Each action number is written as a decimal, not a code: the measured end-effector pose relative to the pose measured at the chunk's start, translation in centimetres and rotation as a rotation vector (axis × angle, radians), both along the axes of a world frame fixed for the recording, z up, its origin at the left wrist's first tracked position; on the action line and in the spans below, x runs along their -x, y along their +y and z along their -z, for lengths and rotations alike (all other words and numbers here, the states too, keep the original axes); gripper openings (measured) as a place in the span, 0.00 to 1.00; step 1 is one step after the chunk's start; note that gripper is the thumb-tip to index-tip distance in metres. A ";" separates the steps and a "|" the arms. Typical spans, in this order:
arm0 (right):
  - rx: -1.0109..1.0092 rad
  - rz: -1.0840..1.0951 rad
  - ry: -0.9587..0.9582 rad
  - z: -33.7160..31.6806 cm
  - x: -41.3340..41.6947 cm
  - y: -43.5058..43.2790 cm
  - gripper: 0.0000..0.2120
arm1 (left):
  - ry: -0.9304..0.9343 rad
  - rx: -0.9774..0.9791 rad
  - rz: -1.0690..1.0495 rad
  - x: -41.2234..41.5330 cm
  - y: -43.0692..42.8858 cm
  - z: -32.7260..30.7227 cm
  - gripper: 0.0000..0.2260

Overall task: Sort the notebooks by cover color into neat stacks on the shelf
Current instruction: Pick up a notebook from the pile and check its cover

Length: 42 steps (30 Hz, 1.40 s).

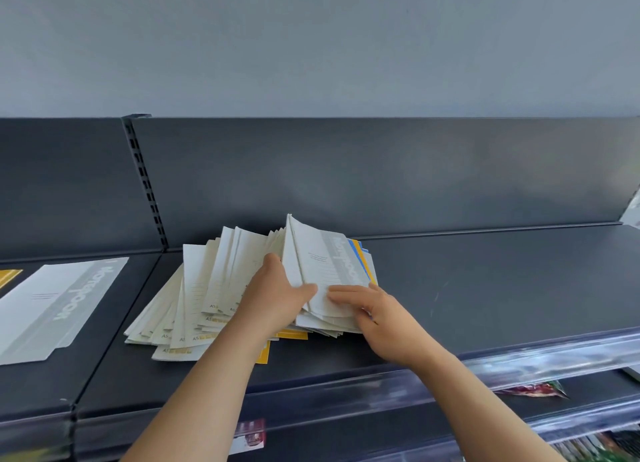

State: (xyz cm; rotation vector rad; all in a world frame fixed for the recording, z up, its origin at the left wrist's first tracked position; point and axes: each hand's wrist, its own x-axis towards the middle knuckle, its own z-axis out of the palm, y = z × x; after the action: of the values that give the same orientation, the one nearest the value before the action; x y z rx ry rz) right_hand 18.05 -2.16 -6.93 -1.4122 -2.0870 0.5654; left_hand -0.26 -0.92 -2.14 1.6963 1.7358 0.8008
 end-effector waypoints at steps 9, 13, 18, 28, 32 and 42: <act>0.092 0.272 0.070 -1.1 0.1 0.0 0.09 | -0.101 -0.053 -0.029 1.4 -1.0 0.0 0.11; 0.045 0.234 0.092 -0.9 1.5 0.4 0.10 | -0.159 -0.067 -0.074 2.2 -1.6 -0.2 0.12; 0.073 0.228 0.155 -1.4 2.5 0.5 0.10 | -0.188 -0.027 -0.037 3.4 -2.1 -0.3 0.12; 0.055 0.242 0.263 -2.3 3.7 0.6 0.11 | -0.308 -0.111 -0.109 4.5 -2.4 -0.4 0.07; -0.023 0.198 0.465 -4.1 6.4 1.1 0.12 | -0.330 -0.193 -0.181 6.3 -3.4 -0.8 0.08; 0.040 0.026 0.615 -5.5 19.1 0.4 0.14 | -0.252 -0.269 -0.400 18.3 -7.1 -0.9 0.08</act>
State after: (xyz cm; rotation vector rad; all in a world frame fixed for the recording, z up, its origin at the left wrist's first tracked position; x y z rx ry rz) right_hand -1.01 -1.79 -1.40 -1.0989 -1.5687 0.9020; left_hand -18.53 -8.01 -1.25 1.3442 1.8747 1.4176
